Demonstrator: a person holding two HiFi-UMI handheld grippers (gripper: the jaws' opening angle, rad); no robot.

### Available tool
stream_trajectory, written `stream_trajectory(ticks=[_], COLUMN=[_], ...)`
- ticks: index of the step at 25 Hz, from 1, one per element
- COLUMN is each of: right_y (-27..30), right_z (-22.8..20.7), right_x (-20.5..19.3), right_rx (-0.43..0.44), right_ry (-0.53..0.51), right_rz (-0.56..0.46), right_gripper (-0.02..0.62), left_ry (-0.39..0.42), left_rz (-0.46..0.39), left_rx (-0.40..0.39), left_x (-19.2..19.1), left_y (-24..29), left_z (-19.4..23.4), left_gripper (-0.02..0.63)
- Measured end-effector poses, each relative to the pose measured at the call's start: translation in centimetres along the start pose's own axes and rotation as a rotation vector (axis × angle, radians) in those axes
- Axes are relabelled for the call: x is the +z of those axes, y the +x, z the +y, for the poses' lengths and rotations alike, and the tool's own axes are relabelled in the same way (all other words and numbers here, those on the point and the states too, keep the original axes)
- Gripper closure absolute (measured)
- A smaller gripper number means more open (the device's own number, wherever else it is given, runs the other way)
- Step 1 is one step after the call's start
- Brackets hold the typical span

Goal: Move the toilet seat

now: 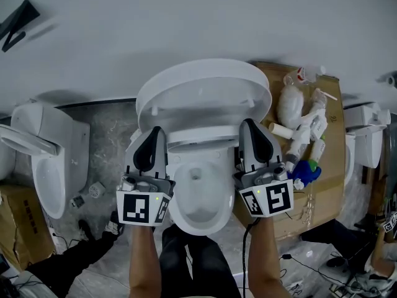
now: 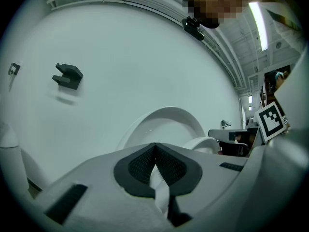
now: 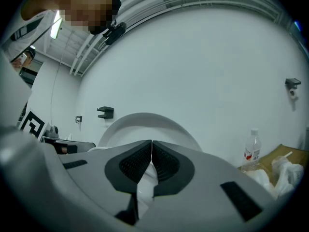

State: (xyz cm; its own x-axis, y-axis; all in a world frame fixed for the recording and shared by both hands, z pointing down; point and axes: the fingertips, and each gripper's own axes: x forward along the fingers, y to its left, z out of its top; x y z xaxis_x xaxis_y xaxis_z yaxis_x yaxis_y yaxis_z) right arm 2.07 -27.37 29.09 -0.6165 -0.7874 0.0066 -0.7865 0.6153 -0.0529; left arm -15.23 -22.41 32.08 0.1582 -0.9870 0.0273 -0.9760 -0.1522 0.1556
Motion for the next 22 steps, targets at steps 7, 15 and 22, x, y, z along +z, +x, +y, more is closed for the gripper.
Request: stream_trajectory(ticks=[7,15,22], right_y=[0.6,1.5,2.1], right_z=[-0.4,-0.6,-0.8], right_x=[0.0,-0.1,-0.2], right_rx=[0.006,0.012,0.016], right_ry=[-0.006,-0.015,-0.021], right_rz=[-0.003,-0.002,-0.005], right_gripper=[0.58,0.58,0.581], left_ry=[0.005,0.011,0.015], left_rz=[-0.008,-0.014,-0.018], left_rx=[0.004,0.01,0.013], left_x=[0.0,0.1,0.0], left_y=[0.6,1.3,1.8], left_z=[0.1,0.6,0.8], left_gripper=[0.597,0.597,0.597])
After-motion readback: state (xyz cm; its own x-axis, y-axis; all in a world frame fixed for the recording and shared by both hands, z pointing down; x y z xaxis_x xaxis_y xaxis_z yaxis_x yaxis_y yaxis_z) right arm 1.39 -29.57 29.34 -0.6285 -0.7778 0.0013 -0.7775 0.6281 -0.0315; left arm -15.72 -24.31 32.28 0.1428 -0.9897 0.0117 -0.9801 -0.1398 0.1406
